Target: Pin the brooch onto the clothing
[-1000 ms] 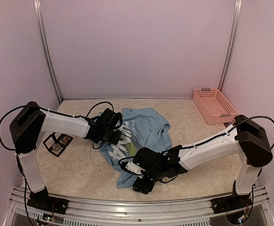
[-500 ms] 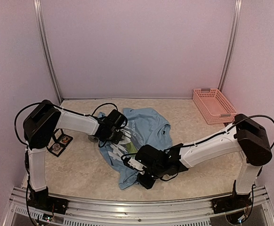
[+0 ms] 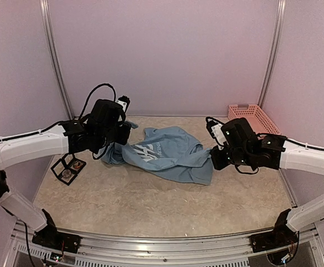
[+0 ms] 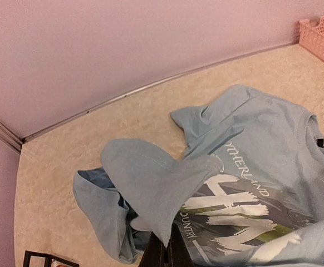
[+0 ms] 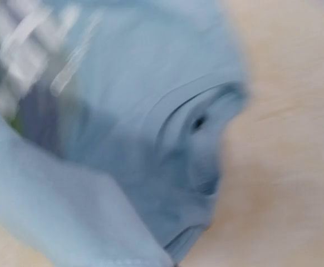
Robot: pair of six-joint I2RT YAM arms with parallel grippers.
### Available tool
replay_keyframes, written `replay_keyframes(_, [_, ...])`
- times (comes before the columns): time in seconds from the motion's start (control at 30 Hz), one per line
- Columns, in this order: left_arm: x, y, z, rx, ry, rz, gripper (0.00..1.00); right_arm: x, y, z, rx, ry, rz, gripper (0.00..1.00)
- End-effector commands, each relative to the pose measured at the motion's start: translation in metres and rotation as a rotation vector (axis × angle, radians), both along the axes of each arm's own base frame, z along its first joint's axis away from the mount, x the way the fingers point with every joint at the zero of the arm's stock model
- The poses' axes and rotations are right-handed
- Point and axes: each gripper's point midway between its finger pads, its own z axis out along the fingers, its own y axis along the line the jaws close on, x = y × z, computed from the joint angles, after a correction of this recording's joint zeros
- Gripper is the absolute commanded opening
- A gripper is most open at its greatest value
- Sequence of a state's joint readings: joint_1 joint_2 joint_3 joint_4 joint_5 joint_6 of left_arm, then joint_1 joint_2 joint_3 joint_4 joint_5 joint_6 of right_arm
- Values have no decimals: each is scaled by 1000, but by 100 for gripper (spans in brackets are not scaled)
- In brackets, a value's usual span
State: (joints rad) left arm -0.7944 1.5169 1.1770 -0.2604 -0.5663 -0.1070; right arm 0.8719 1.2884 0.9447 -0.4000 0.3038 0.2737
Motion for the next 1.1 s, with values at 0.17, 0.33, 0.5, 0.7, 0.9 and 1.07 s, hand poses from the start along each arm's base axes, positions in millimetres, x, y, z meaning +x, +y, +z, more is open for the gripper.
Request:
replay_keyframes(0.17, [-130,-6,195,-243,-355,-174,0,-8,-81,193,30,-360,-146,0])
replay_keyframes(0.33, [-184,9,263,-407,-484,-268,0,-32,-106,290,145,-512,-136,0])
replay_keyframes(0.5, [-193,24,278,-453,-519,-259,0,-40,-124,329,144,-590,-164,0])
replay_keyframes(0.7, [-174,26,267,-458,-514,-213,0,-20,-123,336,53,-669,-232,0])
replay_keyframes(0.9, [-90,35,232,-496,-425,-169,0,37,-100,344,-44,-773,-286,0])
replay_keyframes(1.07, [-4,46,234,-466,-433,-72,0,117,-106,369,7,-835,-338,0])
